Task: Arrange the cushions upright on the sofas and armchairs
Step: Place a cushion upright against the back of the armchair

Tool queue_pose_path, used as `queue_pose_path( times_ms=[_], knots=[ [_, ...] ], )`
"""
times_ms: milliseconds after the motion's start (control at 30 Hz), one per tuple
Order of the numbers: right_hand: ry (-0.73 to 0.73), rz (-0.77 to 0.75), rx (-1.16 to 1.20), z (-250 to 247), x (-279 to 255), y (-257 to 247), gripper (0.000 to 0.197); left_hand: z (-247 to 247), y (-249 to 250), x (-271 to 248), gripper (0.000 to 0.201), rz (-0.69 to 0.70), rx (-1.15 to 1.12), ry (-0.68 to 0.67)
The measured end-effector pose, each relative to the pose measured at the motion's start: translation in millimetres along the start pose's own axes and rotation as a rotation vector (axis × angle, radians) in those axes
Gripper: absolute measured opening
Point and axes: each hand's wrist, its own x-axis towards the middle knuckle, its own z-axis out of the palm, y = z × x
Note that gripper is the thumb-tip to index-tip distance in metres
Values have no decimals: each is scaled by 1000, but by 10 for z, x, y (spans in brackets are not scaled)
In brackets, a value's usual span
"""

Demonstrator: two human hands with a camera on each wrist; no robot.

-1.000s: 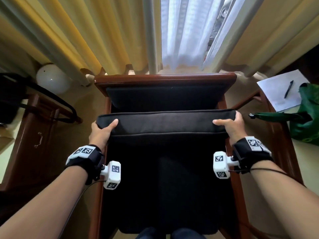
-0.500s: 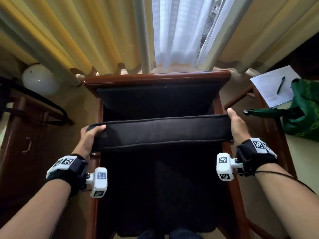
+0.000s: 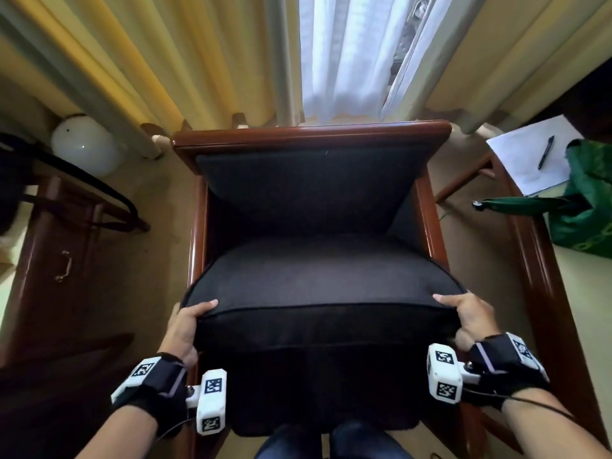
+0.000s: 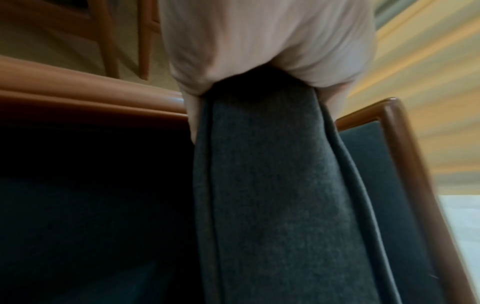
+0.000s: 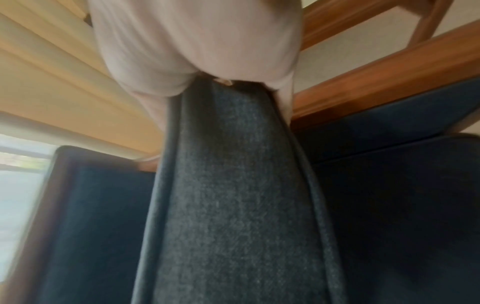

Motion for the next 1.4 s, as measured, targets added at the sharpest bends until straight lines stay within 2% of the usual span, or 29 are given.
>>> queue_pose_path(
  times_ms=[67, 133, 200, 233, 333, 400, 500, 567, 600, 667, 700, 767, 867, 900, 1000, 1100, 1200, 1233, 1300, 1400],
  knots=[
    [-23, -93, 42, 32, -24, -166, 32, 92, 150, -102, 85, 101, -23, 2],
    [-51, -120, 71, 30, -35, -259, 36, 140, 263, -156, 73, 198, -25, -7],
    [-56, -124, 78, 40, -32, -310, 44, 141, 370, -140, 71, 247, -42, -15],
    [-63, -121, 80, 57, -28, -336, 47, 145, 422, -114, 77, 249, -42, -39],
    [-57, -114, 81, 184, 43, -448, 56, 214, 528, -10, 105, 172, 4, -62],
    [-48, -93, 40, 307, 146, -532, 66, 296, 556, 73, 113, 136, 16, -19],
    [-58, -23, -55, 435, 250, -596, 44, 317, 543, 237, 114, 61, 17, -3],
    [-57, 1, -123, 485, 252, -635, 43, 342, 578, 252, 113, 23, 34, -17],
    [-48, -17, -131, 506, 298, -648, 43, 380, 611, 225, 106, 16, 52, -24],
    [-44, -49, -137, 565, 330, -711, 43, 463, 728, 169, 75, 53, 72, -23],
    [-48, -70, -134, 607, 344, -750, 41, 513, 795, 152, 67, 70, 82, -19],
    [-70, -121, -131, 706, 345, -870, 34, 629, 957, 166, 73, 78, 127, 11],
    [-93, -193, -111, 849, 363, -1099, 44, 808, 1267, 127, 49, 75, 156, 6],
    [-115, -193, -95, 899, 350, -1172, 46, 865, 1377, 106, 49, 83, 151, 0],
    [-198, -261, -84, 1077, 409, -1295, 53, 1073, 1636, 141, 81, 211, 144, 58],
    [-201, -351, -228, 1350, 448, -1397, 68, 1285, 1792, 236, 74, 369, 181, 117],
    [-103, -406, -404, 1588, 832, -1448, 110, 1386, 1866, 372, 80, 400, 213, 163],
    [-72, -406, -455, 1637, 916, -1444, 117, 1363, 1868, 435, 88, 409, 220, 166],
    [-32, -415, -517, 1701, 802, -1449, 114, 1270, 1842, 645, 103, 422, 250, 171],
    [24, -430, -533, 1700, 690, -1400, 102, 1229, 1773, 615, 108, 453, 322, 176]
  ],
)
